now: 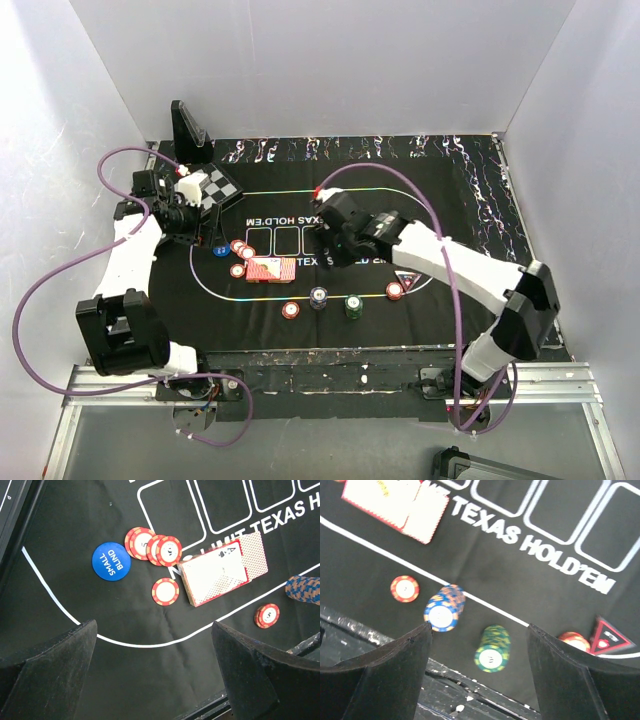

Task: Distribute texas hold em gaming equipment

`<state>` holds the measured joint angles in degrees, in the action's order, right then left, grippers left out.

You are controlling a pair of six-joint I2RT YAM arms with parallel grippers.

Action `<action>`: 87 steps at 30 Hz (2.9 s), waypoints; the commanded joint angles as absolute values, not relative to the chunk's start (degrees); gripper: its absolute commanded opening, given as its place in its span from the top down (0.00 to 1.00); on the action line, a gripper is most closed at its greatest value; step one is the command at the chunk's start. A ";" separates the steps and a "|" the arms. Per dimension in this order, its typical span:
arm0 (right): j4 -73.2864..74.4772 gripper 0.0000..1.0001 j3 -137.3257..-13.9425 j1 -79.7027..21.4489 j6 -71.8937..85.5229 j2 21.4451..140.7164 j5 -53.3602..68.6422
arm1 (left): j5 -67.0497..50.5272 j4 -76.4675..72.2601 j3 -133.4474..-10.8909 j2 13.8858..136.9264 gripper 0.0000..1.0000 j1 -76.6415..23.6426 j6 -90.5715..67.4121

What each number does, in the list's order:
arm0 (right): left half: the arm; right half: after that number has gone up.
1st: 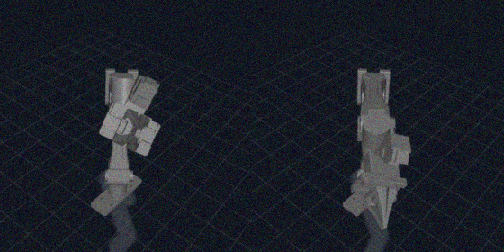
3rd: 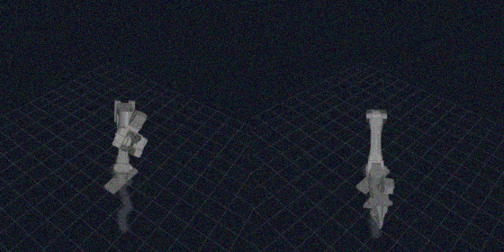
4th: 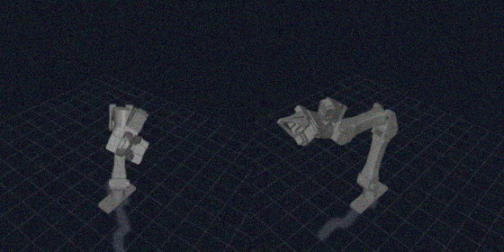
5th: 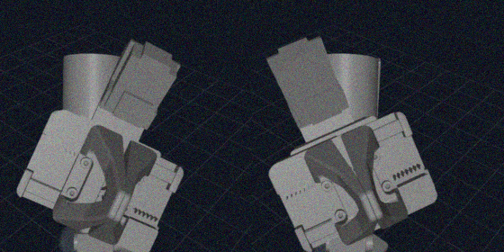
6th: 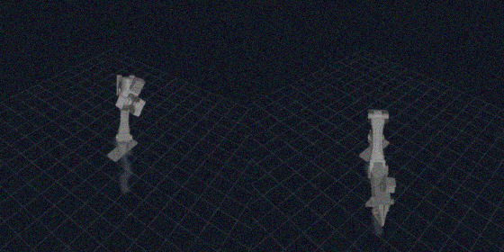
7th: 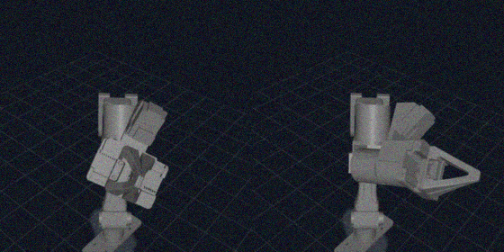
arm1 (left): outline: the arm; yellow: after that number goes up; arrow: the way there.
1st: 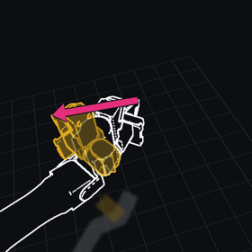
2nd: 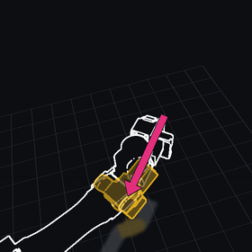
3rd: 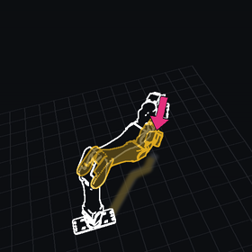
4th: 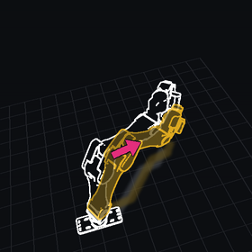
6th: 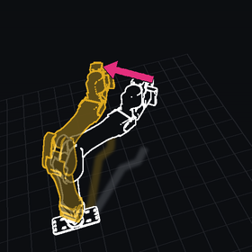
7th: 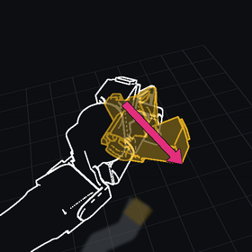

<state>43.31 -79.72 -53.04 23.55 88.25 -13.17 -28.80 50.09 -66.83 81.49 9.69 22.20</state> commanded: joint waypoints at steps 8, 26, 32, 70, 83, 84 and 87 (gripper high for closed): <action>40.78 0.15 -81.56 -60.64 22.68 99.31 -10.02 | -29.80 51.24 -66.71 76.90 0.00 10.11 20.48; 38.32 0.22 -79.45 -62.31 23.03 105.47 -6.24 | -30.06 50.71 -65.83 76.29 0.00 11.43 19.95; 38.23 0.30 -79.37 -62.31 23.55 106.26 -6.42 | -29.88 50.71 -65.48 76.03 0.00 12.04 20.48; 52.46 0.99 -122.38 -65.74 16.62 124.16 -7.48 | -37.53 52.73 -68.91 80.42 0.00 23.11 20.74; 46.49 0.99 -137.27 -68.64 14.85 139.38 -0.35 | -38.23 55.19 -69.96 81.21 0.00 25.93 23.99; 46.84 0.99 -138.16 -68.73 14.68 140.53 -0.44 | -38.15 55.28 -69.87 81.30 0.00 25.93 24.26; 46.24 0.99 -139.31 -69.34 14.24 142.55 1.84 | -38.06 55.37 -69.26 80.95 0.00 26.02 24.87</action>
<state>49.71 -136.05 -68.66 15.55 141.08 -1.06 -36.56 54.48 -68.31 81.78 25.56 22.90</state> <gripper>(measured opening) 0.511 0.995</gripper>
